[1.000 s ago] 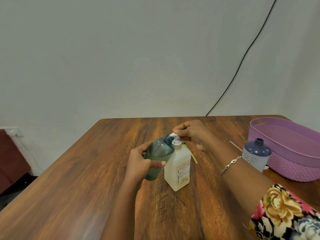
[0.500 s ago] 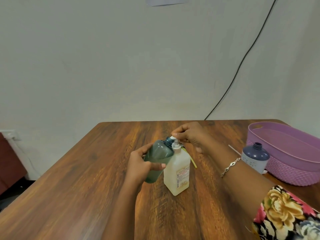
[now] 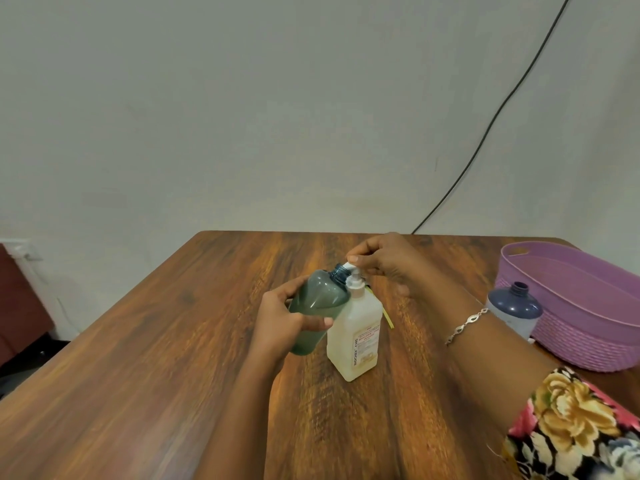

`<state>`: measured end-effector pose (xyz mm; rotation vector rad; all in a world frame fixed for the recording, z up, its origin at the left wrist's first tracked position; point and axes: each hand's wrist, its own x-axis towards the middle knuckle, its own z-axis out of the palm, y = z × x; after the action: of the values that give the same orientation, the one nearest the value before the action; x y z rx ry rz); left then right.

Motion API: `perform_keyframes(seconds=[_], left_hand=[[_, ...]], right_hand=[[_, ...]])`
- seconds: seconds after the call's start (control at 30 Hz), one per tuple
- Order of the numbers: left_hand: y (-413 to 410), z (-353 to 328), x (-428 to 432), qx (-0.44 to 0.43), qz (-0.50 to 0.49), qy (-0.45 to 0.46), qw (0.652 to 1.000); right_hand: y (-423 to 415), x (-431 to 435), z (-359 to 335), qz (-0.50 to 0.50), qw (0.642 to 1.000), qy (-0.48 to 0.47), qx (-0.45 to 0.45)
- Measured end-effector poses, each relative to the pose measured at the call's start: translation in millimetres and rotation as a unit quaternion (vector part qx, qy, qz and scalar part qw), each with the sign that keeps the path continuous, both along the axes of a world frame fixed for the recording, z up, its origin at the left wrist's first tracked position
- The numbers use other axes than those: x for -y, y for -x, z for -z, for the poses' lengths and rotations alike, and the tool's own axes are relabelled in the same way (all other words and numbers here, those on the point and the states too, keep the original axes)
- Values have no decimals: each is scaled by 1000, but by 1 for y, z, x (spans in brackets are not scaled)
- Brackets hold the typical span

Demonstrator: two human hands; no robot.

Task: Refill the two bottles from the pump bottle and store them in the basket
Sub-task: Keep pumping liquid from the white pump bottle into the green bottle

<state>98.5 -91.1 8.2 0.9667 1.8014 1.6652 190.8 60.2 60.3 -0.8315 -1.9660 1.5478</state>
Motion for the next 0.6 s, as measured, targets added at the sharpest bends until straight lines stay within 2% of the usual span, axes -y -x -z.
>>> perform_keyframes(seconds=[0.27, 0.6], left_hand=[[3, 3, 0, 3, -6, 5, 1000], [5, -4, -3, -8, -7, -3, 1000]], right_hand=[[6, 1, 0, 9, 996, -70, 58], [8, 0, -10, 34, 997, -50, 43]])
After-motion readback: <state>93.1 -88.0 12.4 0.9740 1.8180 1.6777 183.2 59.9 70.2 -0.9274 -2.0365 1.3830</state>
